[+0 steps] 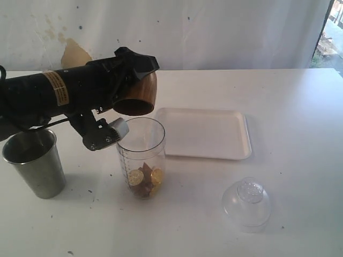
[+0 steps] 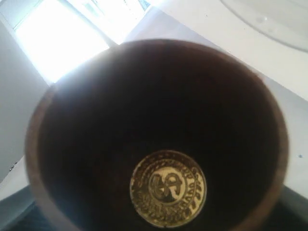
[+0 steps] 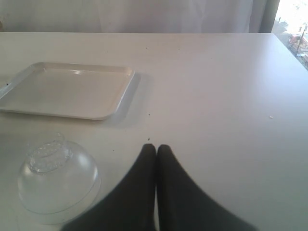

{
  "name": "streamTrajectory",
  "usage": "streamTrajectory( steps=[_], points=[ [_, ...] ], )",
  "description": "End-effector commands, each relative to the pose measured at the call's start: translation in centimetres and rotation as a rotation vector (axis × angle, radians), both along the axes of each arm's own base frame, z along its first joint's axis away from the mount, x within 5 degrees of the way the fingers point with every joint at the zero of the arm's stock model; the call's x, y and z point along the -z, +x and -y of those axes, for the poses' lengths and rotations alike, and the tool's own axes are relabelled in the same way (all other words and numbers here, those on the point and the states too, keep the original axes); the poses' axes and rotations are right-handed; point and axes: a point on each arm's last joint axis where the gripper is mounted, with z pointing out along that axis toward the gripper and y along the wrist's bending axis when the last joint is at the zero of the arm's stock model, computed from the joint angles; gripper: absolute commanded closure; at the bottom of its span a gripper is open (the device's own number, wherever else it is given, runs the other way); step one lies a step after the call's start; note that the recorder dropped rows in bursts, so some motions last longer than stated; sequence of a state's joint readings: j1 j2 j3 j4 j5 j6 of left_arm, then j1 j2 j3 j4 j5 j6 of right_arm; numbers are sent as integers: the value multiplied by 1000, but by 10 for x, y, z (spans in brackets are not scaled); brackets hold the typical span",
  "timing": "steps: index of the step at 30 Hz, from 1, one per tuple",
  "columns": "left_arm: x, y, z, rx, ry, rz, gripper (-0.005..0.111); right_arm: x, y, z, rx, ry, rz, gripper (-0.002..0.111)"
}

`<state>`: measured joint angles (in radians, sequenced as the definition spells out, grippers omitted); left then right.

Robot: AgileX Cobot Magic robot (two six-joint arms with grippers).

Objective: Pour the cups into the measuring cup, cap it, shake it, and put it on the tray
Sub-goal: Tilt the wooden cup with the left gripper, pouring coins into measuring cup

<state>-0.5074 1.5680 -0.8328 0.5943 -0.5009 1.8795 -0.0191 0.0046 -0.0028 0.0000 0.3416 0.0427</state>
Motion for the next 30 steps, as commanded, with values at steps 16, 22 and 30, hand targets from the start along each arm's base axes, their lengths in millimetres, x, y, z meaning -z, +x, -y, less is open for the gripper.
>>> streamTrajectory(
  steps=[16,22,30],
  points=[
    [6,-16,10,47,-49,-51,107,1,0,0,-2,-4,3,108],
    [7,-19,18,62,-75,-75,107,1,0,0,-2,-4,3,108],
    [6,-17,24,50,-52,-50,107,1,0,0,-2,-4,3,108]
  ],
)
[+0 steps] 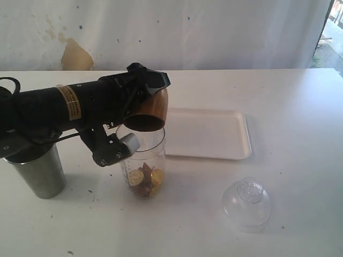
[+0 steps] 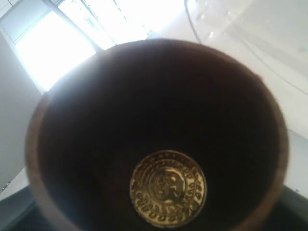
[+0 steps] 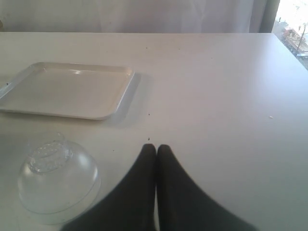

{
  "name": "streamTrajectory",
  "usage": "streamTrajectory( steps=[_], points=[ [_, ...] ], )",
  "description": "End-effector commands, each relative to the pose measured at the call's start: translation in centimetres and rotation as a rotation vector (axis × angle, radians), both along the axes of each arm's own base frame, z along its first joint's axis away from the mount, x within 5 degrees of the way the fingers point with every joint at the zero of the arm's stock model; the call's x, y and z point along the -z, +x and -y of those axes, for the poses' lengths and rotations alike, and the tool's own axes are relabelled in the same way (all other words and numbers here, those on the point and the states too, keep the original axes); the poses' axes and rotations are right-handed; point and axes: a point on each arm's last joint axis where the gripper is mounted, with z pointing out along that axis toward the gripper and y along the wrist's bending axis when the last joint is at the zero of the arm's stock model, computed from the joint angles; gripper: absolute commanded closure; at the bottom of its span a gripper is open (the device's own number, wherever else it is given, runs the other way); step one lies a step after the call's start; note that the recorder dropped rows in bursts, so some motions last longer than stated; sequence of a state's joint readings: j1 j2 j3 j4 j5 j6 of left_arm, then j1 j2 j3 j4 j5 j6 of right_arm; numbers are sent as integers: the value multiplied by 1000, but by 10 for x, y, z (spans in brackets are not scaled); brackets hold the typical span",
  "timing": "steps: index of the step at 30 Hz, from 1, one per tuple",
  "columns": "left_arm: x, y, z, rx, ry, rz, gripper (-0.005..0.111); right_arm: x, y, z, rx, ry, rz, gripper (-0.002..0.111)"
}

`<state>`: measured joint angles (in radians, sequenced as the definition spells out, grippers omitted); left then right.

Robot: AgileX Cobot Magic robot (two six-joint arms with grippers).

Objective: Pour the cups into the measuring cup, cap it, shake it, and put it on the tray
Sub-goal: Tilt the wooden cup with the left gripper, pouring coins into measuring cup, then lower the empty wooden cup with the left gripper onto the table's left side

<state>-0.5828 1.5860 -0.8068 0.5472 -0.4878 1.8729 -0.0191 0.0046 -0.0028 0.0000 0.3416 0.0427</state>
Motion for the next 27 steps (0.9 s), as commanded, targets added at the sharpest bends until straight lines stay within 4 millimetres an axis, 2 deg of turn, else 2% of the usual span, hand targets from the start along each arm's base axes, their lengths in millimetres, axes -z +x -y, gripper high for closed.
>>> streamTrajectory(
  steps=[1,3,5,8,10,12,13,15,17,18,20,22,24,27],
  points=[
    [-8,0,5,-10,-46,15,107,1,0,0,-2,-4,3,108],
    [-12,-1,5,-2,-13,66,107,1,0,0,-2,-4,3,108],
    [-16,-9,8,30,-19,85,107,1,0,0,-2,-4,3,108],
    [-24,2,2,-59,-75,72,107,1,0,0,-2,-4,3,108],
    [-28,-8,1,-19,-39,117,107,1,0,0,-2,-4,3,108],
    [-29,-15,2,-23,-96,60,107,1,0,0,-2,-4,3,108],
    [-29,-7,-1,-83,-154,10,107,1,0,0,-2,-4,3,108],
    [-25,0,-8,-109,-78,56,107,1,0,0,-2,-4,3,108],
    [-22,-11,-6,-64,-8,87,107,1,0,0,-2,-4,3,108],
    [-23,-13,-5,-78,-61,42,107,1,0,0,-2,-4,3,108],
    [-19,0,-9,-178,-183,-65,107,1,0,0,-2,-4,3,108],
    [-18,5,-14,-206,-165,-54,107,1,0,0,-2,-4,3,108],
    [-18,2,-16,-216,-210,-90,107,1,0,0,-2,-4,3,108],
    [-31,4,-17,-268,-554,-236,107,1,0,0,-2,-4,3,108]
  ],
)
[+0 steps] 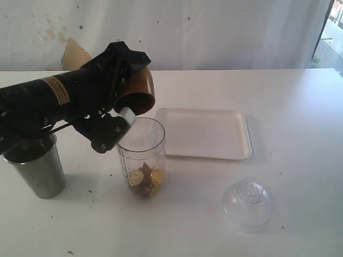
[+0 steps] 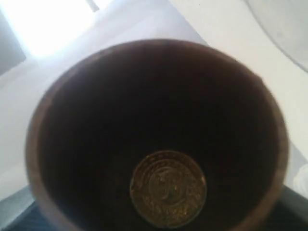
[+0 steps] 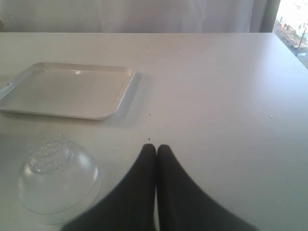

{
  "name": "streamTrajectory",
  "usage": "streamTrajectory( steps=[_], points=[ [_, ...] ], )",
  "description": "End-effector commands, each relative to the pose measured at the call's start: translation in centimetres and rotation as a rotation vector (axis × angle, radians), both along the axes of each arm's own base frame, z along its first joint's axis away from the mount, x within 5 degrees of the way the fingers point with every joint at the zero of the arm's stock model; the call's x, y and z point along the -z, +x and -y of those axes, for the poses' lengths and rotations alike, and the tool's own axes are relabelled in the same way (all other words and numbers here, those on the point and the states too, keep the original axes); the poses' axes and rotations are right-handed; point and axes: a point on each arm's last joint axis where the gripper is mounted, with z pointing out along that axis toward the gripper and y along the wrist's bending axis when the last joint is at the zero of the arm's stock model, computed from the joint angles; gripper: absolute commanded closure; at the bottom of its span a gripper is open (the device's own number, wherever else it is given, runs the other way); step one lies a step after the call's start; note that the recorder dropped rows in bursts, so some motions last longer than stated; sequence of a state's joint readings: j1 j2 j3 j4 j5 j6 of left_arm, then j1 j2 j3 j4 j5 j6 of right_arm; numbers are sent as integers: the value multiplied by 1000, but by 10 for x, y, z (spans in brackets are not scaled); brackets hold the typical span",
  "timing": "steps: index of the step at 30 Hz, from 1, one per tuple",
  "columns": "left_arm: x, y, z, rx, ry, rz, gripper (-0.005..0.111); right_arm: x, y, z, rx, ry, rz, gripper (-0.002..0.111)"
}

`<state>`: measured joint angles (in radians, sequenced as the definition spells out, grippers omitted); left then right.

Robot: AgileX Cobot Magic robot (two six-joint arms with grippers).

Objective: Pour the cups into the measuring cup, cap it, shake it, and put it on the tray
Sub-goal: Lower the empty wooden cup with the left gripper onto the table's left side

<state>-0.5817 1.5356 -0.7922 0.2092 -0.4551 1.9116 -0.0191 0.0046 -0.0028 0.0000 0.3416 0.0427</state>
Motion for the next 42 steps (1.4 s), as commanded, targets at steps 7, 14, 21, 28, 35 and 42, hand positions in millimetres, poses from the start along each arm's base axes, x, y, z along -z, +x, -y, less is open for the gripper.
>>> streamTrajectory(
  steps=[7,14,21,28,35,42],
  points=[
    [-51,13,-35,-310,-1198,-58,107,1,0,0,-2,-4,3,108],
    [-58,26,-99,-663,-1851,78,107,1,0,0,-2,-4,3,108],
    [-24,57,-173,-989,-2074,-276,107,1,0,0,-2,-4,3,108],
    [10,63,-256,-1172,-2108,-563,107,1,0,0,-2,-4,3,108],
    [28,63,-267,-962,-2105,-772,107,1,0,0,-2,-4,3,108],
    [20,69,-270,-817,-2116,-703,107,1,0,0,-2,-4,3,108]
  ],
)
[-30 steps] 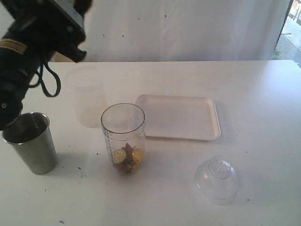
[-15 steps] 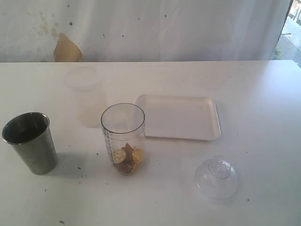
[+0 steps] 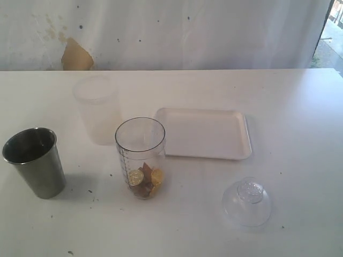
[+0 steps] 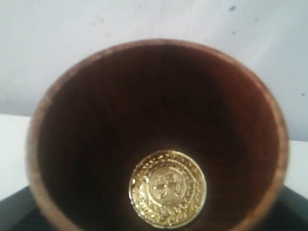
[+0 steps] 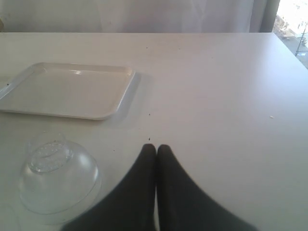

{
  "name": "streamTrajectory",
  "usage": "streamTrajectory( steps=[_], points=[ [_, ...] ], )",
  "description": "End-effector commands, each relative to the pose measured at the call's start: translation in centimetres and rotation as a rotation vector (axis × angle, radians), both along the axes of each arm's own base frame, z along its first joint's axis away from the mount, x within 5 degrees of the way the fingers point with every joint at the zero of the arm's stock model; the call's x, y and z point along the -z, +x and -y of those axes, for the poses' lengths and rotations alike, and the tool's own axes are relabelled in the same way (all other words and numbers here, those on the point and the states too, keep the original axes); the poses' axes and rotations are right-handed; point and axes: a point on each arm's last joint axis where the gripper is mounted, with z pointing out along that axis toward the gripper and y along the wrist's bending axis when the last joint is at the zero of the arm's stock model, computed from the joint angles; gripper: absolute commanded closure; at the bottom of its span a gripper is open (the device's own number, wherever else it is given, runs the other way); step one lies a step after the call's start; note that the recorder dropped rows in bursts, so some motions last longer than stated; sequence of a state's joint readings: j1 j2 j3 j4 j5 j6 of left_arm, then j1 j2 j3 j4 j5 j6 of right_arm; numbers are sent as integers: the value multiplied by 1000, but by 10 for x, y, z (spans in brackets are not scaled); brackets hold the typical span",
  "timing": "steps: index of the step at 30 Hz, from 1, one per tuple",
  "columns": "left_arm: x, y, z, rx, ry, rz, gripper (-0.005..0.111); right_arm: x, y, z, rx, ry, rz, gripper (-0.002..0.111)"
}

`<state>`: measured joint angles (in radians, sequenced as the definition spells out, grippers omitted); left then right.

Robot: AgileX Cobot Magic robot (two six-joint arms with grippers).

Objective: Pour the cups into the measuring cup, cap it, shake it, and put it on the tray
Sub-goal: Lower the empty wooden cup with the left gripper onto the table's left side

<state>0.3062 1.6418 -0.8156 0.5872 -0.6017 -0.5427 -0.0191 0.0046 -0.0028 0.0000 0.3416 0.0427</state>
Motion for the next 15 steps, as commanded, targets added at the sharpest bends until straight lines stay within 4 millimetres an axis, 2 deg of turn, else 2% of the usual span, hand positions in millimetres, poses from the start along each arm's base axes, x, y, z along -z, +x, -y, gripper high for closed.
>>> streamTrajectory(
  steps=[1,4,5,6,7,8,10,11,12,13,14,15],
  points=[
    [3,5,-10,-84,-8,-7,107,1,0,0,-2,-4,3,108],
    [22,9,-15,-131,-43,-61,107,1,0,0,-2,-4,3,108],
    [39,13,-12,-69,5,-113,107,1,0,0,-2,-4,3,108],
    [45,14,-10,-29,29,-122,107,1,0,0,-2,-4,3,108],
    [61,20,-1,86,63,-97,107,1,0,0,-2,-4,3,108],
    [66,23,2,131,70,-67,105,1,0,0,-2,-4,3,108],
    [88,30,4,178,39,-52,89,1,0,0,-2,-4,3,108],
    [102,35,4,191,26,-64,69,1,0,0,-2,-4,3,108],
    [108,37,4,196,26,-71,59,1,0,0,-2,-4,3,108],
    [119,44,5,220,24,-69,35,1,0,0,-2,-4,3,108],
    [125,49,7,267,43,-68,24,1,0,0,-2,-4,3,108],
    [128,55,12,302,65,-62,22,1,0,0,-2,-4,3,108]
  ],
)
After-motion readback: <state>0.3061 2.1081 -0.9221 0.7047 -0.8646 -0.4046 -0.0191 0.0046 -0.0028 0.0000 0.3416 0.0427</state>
